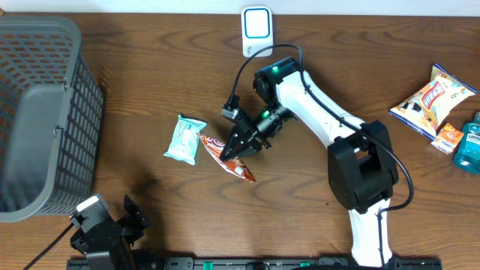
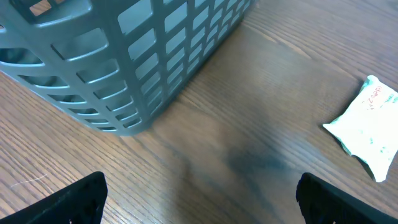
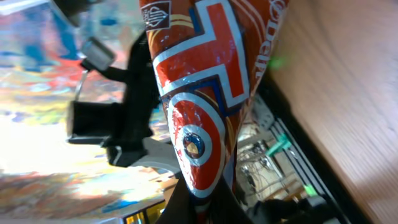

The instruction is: Scan the item barcode

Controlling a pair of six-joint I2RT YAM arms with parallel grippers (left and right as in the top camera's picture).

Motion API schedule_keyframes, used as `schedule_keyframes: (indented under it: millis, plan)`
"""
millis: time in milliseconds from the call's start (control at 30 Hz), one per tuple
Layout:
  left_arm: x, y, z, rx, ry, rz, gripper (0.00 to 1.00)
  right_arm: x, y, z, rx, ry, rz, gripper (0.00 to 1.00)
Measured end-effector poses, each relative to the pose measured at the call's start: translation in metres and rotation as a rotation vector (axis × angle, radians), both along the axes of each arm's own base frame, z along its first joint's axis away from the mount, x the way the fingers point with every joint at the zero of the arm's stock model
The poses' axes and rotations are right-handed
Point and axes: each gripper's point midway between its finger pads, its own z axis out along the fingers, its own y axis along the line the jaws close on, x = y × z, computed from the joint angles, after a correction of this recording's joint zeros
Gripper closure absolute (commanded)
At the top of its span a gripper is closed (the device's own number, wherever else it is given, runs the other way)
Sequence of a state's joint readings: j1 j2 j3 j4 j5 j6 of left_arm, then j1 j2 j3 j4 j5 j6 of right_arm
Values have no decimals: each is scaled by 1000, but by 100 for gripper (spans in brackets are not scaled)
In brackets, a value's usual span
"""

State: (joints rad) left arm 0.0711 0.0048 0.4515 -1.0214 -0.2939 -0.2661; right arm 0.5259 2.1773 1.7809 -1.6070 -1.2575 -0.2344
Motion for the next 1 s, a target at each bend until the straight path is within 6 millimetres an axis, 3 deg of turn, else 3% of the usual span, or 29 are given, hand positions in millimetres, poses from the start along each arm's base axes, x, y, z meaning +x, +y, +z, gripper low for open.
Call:
schedule_keyframes:
  millis: [100, 167, 300, 367, 433, 467, 533, 600, 633, 667, 733, 767, 1000]
  plan:
    - [0, 0, 0, 0, 0, 0, 3, 1, 1, 0, 45, -53, 14, 99]
    - [0, 0, 0, 0, 0, 0, 3, 5, -2, -13, 41, -164, 59, 99]
    - [0, 0, 0, 0, 0, 0, 3, 16, -17, -64, -123, -399, 183, 99]
    - [0, 0, 0, 0, 0, 0, 2, 28, -29, -95, -287, -488, 209, 97]
    - [0, 0, 0, 0, 0, 0, 3, 44, -42, -120, -476, -565, 198, 71]
    - [0, 0, 0, 0, 1, 0, 3, 52, -49, -128, -564, -589, 179, 47]
    - [0, 0, 0, 0, 0, 0, 3, 64, -54, -135, -656, -616, 131, 22]
    - [0, 0, 0, 0, 0, 0, 3, 72, -59, -138, -717, -628, 96, 16]
    - [0, 0, 0, 0, 0, 0, 3, 73, -62, -139, -740, -628, 87, 19]
    - [0, 0, 0, 0, 0, 0, 3, 74, -66, -140, -767, -626, 81, 30]
    - [0, 0, 0, 0, 0, 0, 3, 74, -71, -139, -807, -617, 74, 83]
    - [0, 0, 0, 0, 0, 0, 3, 73, -73, -138, -822, -613, 75, 99]
    - [0, 0, 0, 0, 0, 0, 3, 85, -77, -126, -912, -622, 4, 99]
